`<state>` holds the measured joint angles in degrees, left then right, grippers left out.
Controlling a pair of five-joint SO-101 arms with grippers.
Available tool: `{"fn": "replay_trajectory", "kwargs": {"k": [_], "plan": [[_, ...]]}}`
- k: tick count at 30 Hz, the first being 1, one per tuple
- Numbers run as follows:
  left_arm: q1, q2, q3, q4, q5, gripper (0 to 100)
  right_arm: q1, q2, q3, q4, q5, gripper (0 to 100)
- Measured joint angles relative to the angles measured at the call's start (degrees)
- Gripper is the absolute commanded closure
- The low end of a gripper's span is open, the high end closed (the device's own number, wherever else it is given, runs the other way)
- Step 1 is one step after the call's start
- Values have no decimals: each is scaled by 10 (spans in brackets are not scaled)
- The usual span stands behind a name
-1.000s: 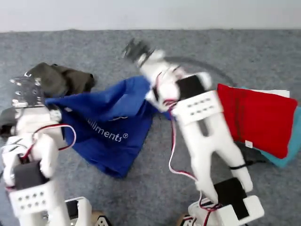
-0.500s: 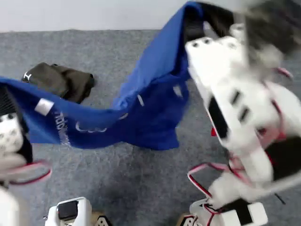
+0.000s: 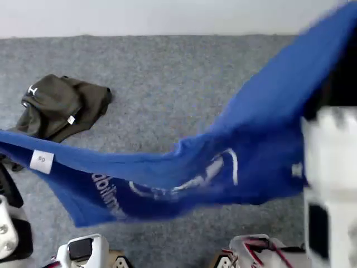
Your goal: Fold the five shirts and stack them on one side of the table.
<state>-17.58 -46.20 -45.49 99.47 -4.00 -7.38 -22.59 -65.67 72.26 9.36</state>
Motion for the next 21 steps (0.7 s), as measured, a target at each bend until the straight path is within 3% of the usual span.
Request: {"fn": "replay_trajectory", "kwargs": {"k": [5, 8, 11, 15, 18, 21], "plan": [[0, 2, 164, -4, -23, 985, -29, 40, 154, -35, 20, 990], [0, 12, 305, -58, -39, 985, -64, 105, 234, -64, 55, 990], [0, 45, 451, -171, -40, 985, -82, 187, 270, -106, 71, 990], [4, 116, 605, -397, -40, 985, -84, 314, 272, -193, 76, 990], [24, 204, 629, -546, -40, 985, -83, 408, 249, -250, 76, 990], [40, 289, 618, -593, -40, 985, -84, 484, 182, -252, 76, 990]]}}
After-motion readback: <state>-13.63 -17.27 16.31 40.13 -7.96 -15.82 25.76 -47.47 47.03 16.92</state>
